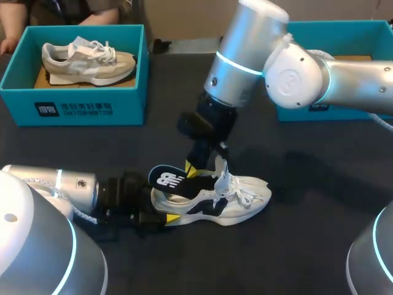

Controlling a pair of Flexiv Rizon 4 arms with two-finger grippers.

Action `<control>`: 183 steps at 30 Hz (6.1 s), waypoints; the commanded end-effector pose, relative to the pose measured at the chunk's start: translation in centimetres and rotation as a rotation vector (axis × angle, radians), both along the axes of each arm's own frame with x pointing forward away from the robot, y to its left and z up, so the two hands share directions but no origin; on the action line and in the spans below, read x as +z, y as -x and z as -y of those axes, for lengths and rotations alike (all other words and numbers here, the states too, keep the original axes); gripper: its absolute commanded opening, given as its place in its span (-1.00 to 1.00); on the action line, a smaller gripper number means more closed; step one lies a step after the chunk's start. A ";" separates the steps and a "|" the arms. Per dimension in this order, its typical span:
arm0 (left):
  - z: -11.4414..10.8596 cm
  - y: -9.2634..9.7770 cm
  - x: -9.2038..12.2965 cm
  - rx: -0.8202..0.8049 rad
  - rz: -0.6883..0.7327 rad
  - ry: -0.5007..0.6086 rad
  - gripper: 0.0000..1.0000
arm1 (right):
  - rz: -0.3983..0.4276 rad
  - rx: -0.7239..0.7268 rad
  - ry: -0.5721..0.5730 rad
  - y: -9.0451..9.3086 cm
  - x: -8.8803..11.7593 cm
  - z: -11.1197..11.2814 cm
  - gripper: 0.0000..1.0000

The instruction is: Take the shoe out of the shoebox, open the shoe tongue, remove and reinsert the insole, then place the shoe into the shoebox

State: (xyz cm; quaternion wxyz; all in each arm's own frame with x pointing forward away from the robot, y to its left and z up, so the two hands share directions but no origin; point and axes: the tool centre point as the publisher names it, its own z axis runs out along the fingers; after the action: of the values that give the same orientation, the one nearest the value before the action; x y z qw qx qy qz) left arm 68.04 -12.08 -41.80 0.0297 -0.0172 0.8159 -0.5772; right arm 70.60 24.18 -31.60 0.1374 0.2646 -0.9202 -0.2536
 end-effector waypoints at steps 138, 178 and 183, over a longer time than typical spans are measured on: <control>0.0 -0.2 -0.3 -0.002 -0.002 -0.005 -1.00 | -0.553 -0.625 -0.351 -3.3 12.9 -6.9 -1.00; 0.0 -0.2 -0.3 -0.002 -0.002 -0.005 -1.00 | -0.553 -0.630 -0.598 -5.2 16.8 -5.2 -1.00; 0.0 -0.2 -0.3 -0.002 -0.002 -0.005 -1.00 | -0.613 -0.696 -0.652 -6.2 20.1 -4.5 -1.00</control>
State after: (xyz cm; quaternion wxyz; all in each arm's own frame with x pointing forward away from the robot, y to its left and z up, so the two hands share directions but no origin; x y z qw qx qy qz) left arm 68.05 -12.09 -41.80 0.0297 -0.0171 0.8160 -0.5771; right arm 77.47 29.68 -12.59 0.2219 -0.1004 -0.7519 -0.6127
